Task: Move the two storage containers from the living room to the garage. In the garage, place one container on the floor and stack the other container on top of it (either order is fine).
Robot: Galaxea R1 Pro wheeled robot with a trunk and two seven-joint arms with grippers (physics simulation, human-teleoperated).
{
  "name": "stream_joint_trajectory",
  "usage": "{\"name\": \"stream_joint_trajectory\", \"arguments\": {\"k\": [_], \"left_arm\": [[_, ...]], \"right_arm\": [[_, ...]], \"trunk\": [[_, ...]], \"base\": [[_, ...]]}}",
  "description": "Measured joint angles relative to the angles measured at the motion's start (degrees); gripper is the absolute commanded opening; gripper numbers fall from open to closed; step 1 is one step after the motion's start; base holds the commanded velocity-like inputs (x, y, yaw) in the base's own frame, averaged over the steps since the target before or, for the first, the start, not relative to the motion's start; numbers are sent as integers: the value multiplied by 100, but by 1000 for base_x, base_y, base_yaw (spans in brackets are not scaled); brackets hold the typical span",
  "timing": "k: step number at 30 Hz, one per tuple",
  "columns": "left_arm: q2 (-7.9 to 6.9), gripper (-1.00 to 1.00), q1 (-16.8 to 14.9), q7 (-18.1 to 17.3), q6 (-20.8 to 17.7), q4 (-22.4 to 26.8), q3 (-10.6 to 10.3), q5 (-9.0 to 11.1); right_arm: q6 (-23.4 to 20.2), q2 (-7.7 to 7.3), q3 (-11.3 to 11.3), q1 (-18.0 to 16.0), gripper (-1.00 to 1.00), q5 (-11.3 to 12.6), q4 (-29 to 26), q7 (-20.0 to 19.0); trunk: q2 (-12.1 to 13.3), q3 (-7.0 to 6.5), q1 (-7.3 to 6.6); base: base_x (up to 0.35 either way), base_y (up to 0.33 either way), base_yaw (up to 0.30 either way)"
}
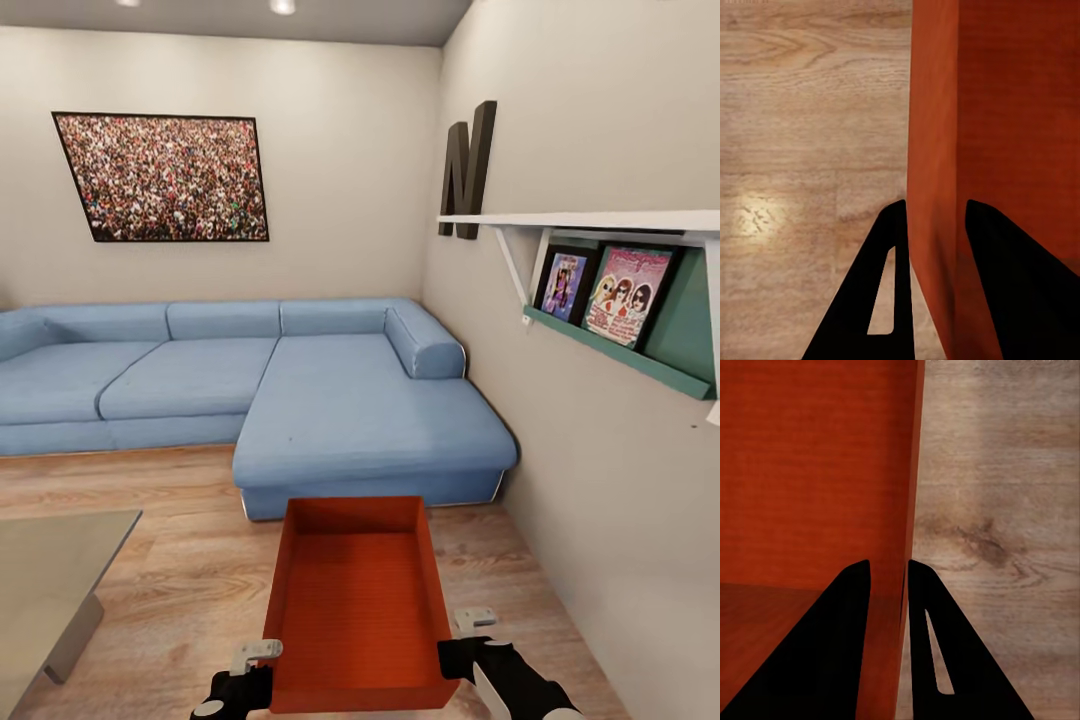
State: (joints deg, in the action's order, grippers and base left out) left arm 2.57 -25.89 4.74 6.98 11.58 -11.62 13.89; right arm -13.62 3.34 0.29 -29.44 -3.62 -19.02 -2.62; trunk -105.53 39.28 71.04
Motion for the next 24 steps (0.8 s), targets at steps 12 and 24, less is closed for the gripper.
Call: {"name": "stream_joint_trajectory", "arguments": {"k": [12,24], "left_arm": [[3,-100,1,3,2,0,-6,3],[5,-100,0,-8,7,5,-31,2]], "right_arm": [[4,-1,-8,2,-100,16,25,3],[251,-2,31,13,-100,-4,54,-6]], "trunk": [[481,-215,-264],[603,-270,-330]], "base": [[0,0,0],[0,0,0]]}}
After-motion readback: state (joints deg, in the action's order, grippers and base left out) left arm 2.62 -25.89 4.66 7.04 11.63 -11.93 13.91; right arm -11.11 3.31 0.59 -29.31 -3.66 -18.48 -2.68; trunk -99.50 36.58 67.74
